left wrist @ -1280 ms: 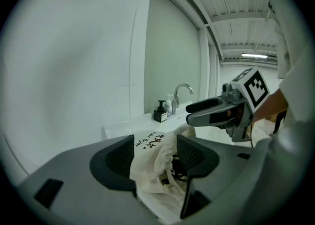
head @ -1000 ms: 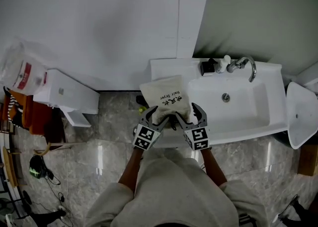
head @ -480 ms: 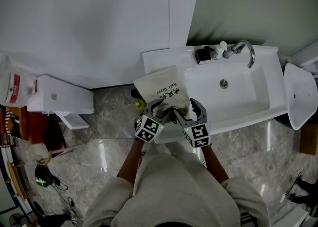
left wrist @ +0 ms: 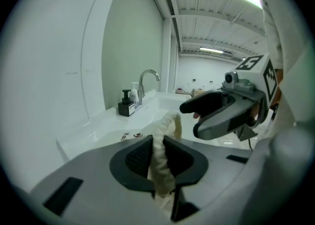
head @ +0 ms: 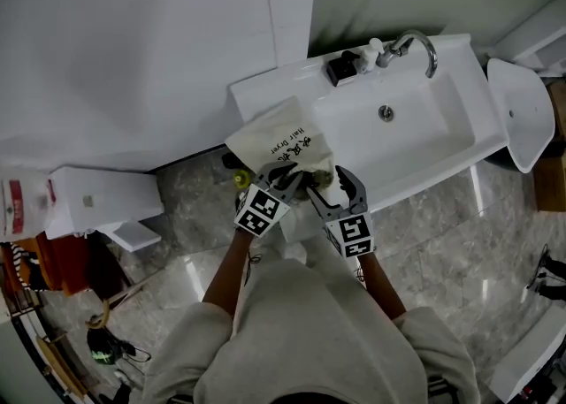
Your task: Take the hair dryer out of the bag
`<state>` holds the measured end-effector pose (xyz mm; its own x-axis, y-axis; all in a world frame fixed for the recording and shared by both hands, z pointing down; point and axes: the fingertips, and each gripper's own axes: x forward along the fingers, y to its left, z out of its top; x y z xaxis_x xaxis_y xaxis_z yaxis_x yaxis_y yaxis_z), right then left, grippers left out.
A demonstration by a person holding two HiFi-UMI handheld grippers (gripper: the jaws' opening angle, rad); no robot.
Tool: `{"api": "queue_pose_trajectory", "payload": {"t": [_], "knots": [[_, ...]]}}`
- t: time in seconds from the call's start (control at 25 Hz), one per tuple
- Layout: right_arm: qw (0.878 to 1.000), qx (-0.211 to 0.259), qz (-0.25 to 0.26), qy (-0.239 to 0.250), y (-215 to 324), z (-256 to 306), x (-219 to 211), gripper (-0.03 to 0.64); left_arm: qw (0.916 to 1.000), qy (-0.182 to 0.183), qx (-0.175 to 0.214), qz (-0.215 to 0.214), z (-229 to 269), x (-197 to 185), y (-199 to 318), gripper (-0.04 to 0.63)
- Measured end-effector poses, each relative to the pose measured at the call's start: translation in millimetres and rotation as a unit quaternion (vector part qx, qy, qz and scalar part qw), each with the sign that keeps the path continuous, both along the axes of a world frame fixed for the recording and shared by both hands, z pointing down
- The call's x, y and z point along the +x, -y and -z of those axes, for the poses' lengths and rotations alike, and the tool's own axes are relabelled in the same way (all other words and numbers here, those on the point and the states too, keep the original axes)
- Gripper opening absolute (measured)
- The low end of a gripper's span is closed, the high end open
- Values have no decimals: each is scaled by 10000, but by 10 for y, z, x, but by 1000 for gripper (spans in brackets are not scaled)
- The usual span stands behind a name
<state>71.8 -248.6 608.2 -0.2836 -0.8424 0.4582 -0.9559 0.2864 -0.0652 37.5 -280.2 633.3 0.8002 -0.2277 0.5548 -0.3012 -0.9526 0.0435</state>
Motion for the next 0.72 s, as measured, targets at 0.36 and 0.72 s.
{"api": "queue_pose_trajectory", "payload": {"t": [0.36,0.72], "knots": [[9997,-47,-229,48,-136,-54,-159,278,9994,-249,-179,-184,129,-1,32,38],[9986,-531,0,57,-28,-376,-367,264,9979,-513,-368,-118,234,-38,47,31]]}}
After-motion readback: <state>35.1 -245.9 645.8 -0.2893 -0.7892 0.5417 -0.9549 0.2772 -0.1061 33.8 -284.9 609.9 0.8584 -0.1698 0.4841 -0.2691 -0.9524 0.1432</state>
